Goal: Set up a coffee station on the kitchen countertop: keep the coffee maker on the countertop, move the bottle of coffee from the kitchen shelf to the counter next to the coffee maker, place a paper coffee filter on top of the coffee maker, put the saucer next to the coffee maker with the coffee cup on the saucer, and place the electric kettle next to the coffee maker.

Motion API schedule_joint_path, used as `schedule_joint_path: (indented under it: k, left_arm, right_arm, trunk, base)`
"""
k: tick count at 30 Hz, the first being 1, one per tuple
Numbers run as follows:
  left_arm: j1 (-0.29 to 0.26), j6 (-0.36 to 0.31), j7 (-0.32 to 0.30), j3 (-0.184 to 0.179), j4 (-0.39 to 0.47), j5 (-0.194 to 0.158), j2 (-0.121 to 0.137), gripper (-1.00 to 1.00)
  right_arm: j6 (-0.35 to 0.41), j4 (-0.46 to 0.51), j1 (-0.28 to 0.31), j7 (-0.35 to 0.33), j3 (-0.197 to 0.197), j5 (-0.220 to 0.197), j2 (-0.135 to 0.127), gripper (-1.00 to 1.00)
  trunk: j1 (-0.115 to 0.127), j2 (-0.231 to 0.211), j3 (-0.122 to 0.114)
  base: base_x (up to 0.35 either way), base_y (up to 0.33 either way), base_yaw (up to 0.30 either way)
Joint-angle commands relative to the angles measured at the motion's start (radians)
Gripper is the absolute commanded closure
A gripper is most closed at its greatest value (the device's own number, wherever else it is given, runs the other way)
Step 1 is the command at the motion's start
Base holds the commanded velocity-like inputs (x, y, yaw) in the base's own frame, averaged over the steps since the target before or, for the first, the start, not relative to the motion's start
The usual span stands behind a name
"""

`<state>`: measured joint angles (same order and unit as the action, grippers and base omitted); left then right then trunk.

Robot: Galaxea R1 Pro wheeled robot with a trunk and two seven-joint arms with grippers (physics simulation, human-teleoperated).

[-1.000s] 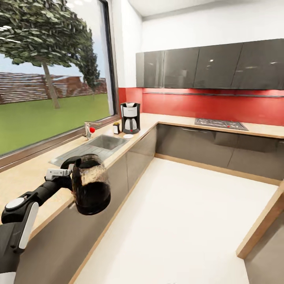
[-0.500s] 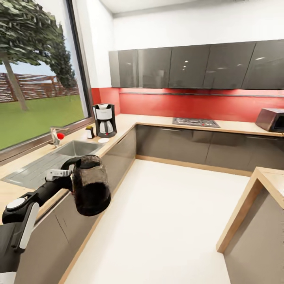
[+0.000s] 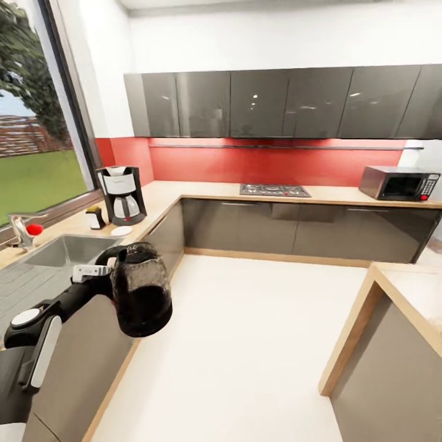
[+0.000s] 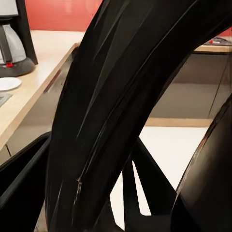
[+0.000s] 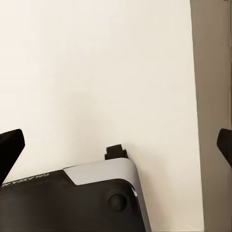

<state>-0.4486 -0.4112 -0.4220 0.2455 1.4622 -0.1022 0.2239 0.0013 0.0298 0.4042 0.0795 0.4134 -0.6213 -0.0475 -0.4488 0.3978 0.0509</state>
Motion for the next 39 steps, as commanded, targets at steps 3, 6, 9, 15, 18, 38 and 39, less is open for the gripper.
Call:
schedule_joint_path:
  k: [3,6,9,15,18,38,39]
  left_arm:
    - [-0.001,-0.01,-0.001,0.002,0.002,-0.011,0.0,1.0]
    - [-0.001,-0.01,-0.001,0.002,0.002,-0.011,0.0,1.0]
    - [-0.001,-0.009,-0.001,0.003,0.002,-0.011,0.0,1.0]
    - [-0.001,-0.01,-0.001,0.003,0.002,-0.012,0.0,1.0]
    - [-0.001,-0.01,-0.001,0.003,0.001,-0.012,0.0,1.0]
    - [-0.001,-0.009,-0.001,0.003,0.001,-0.011,0.0,1.0]
    - [-0.001,-0.009,-0.001,0.003,0.001,-0.011,0.0,1.0]
  right_arm:
    - [0.0,0.001,0.001,0.003,0.008,-0.008,0.001,-1.0]
    - [0.0,0.001,0.001,0.003,0.008,-0.008,0.001,-1.0]
    - [0.0,0.001,0.001,0.003,0.01,-0.008,0.001,-1.0]
    - [-0.003,0.0,0.001,0.001,0.011,-0.008,0.003,-1.0]
    - [-0.003,-0.001,0.001,0.001,0.012,-0.007,0.004,-1.0]
    - [-0.003,-0.002,0.001,0.0,0.013,0.0,0.008,-1.0]
    - [-0.003,-0.002,0.001,0.0,0.013,0.0,0.008,-1.0]
  trunk:
    - [-0.001,0.002,0.002]
    - [-0.001,0.002,0.002]
    - [-0.001,0.002,0.002]
    - [-0.001,0.002,0.002]
    - [-0.001,0.002,0.002]
    - [-0.001,0.002,0.002]
    - [-0.001,0.002,0.002]
  base:
    - [0.337,0.0,-0.3]
    - [0.337,0.0,-0.278]
    - [0.337,0.0,-0.097]
    - [0.337,0.0,-0.008]
    - [0.337,0.0,0.0]
    - [0.337,0.0,0.0]
    - [0.337,0.0,0.0]
